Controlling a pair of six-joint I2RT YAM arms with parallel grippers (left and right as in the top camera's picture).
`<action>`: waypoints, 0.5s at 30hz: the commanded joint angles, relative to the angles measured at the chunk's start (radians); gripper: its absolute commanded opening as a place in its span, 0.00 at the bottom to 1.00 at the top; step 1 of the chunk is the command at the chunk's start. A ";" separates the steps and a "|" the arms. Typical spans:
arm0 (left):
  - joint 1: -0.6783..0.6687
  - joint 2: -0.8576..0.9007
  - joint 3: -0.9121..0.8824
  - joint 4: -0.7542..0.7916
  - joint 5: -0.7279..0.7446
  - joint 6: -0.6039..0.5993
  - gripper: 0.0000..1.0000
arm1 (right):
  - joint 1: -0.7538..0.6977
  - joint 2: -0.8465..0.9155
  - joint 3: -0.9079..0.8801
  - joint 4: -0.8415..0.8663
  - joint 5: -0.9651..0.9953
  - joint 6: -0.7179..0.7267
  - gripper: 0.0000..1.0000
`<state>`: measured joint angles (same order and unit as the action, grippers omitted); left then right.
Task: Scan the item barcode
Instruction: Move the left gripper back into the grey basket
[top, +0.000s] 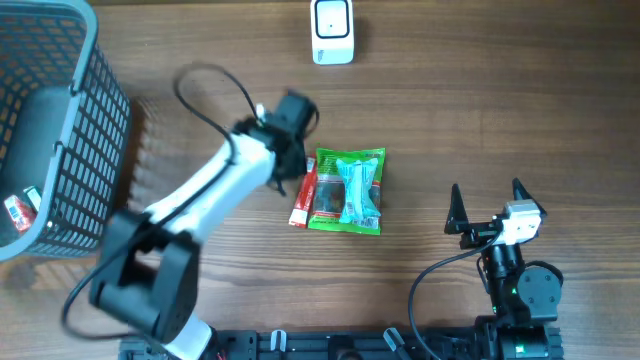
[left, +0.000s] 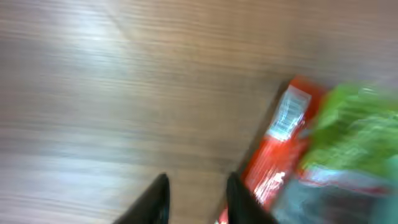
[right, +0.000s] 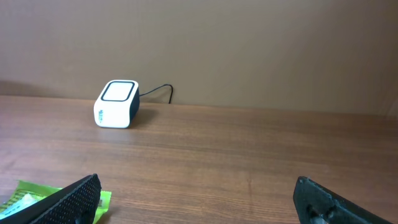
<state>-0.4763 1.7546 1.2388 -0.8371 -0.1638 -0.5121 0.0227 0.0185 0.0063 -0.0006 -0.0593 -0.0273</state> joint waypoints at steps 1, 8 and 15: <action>0.081 -0.142 0.330 -0.164 -0.156 0.041 0.50 | -0.003 -0.005 -0.001 0.002 0.009 0.008 1.00; 0.386 -0.196 0.701 -0.365 -0.190 0.042 0.71 | -0.003 -0.005 -0.001 0.002 0.009 0.008 1.00; 0.793 -0.188 0.703 -0.424 -0.208 0.048 1.00 | -0.003 -0.005 -0.001 0.003 0.009 0.008 1.00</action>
<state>0.1535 1.5356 1.9450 -1.2293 -0.3466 -0.4755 0.0227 0.0185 0.0063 -0.0006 -0.0593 -0.0273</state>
